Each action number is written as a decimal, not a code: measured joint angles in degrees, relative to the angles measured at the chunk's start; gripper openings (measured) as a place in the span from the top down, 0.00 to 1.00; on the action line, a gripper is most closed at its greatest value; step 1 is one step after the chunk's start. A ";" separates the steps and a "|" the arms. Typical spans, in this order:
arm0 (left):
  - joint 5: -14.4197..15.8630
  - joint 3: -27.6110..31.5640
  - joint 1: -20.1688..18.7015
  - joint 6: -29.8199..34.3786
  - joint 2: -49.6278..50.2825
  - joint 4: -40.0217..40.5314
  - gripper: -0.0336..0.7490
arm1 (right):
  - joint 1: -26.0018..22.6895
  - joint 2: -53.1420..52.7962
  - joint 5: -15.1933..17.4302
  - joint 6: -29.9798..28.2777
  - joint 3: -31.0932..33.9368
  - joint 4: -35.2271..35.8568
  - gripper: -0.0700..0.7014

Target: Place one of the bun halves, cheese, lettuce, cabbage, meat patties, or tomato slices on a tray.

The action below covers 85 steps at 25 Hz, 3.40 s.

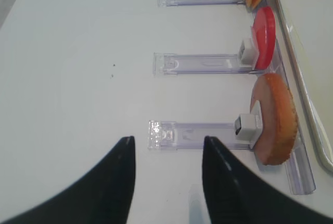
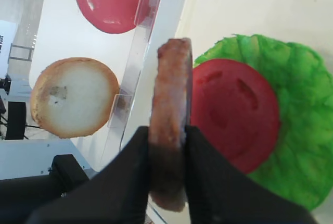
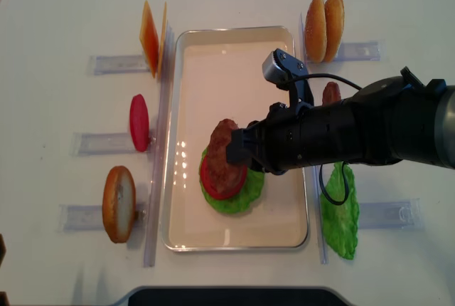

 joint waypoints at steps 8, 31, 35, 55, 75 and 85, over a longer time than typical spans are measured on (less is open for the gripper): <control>0.00 0.00 0.00 0.00 0.00 0.00 0.54 | 0.00 0.00 1.58 0.39 0.00 0.31 0.69; 0.00 0.00 0.00 0.00 0.00 0.00 0.54 | 1.70 0.00 -1.85 1.07 0.00 0.53 0.69; 0.00 0.00 0.00 0.00 0.00 0.00 0.54 | 1.70 0.00 -2.09 1.07 0.00 0.53 0.69; 0.00 0.00 0.00 0.00 0.00 0.00 0.54 | 1.70 0.00 -4.23 -2.12 0.00 0.55 0.45; 0.00 0.00 0.00 0.00 0.00 0.00 0.54 | 1.70 -3.08 -17.06 3.10 0.00 -14.33 0.44; 0.00 0.00 0.00 0.00 0.00 0.00 0.54 | 1.70 -7.44 -19.28 9.45 0.00 -29.45 0.44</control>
